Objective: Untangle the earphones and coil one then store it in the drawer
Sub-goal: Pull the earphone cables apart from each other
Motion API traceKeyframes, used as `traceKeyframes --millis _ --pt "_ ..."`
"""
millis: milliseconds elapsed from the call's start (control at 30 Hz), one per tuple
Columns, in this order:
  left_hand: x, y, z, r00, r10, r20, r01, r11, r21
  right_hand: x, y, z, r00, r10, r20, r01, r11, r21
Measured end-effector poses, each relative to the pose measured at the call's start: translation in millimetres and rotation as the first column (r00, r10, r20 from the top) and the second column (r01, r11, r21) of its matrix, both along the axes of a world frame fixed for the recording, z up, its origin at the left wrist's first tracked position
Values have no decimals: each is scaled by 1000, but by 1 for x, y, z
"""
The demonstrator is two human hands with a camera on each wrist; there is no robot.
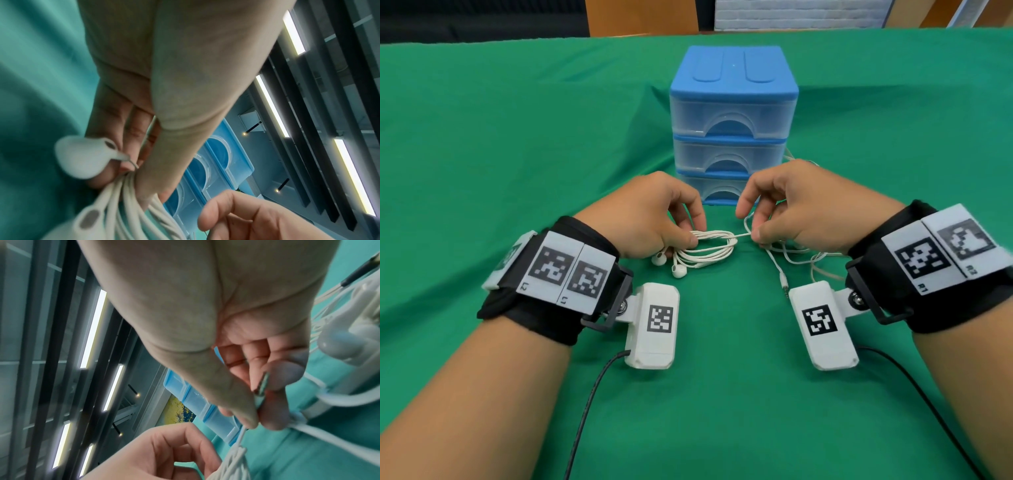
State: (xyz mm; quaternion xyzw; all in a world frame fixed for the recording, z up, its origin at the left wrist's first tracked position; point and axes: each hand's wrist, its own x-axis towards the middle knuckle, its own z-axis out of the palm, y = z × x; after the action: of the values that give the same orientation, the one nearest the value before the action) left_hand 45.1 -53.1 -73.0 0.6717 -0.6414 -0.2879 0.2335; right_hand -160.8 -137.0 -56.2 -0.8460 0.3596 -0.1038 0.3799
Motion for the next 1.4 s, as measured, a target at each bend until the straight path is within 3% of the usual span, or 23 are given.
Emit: traceKeyframes --millis 333,567,1033,1400 --pt "-3 -5 -4 992 27 127 -27 1000 -2 9 8 -3 991 95 90 -99 994 41" --pt "-3 -6 -4 996 33 82 -30 999 -40 11 3 -5 981 -68 184 56 996 72" --pt "-3 -9 -3 997 49 -63 -61 979 -195 9 -3 -3 954 -185 237 171 982 76" --pt "-7 -3 2 998 -8 -69 -4 986 -170 3 -10 -6 936 -271 222 274 961 18"
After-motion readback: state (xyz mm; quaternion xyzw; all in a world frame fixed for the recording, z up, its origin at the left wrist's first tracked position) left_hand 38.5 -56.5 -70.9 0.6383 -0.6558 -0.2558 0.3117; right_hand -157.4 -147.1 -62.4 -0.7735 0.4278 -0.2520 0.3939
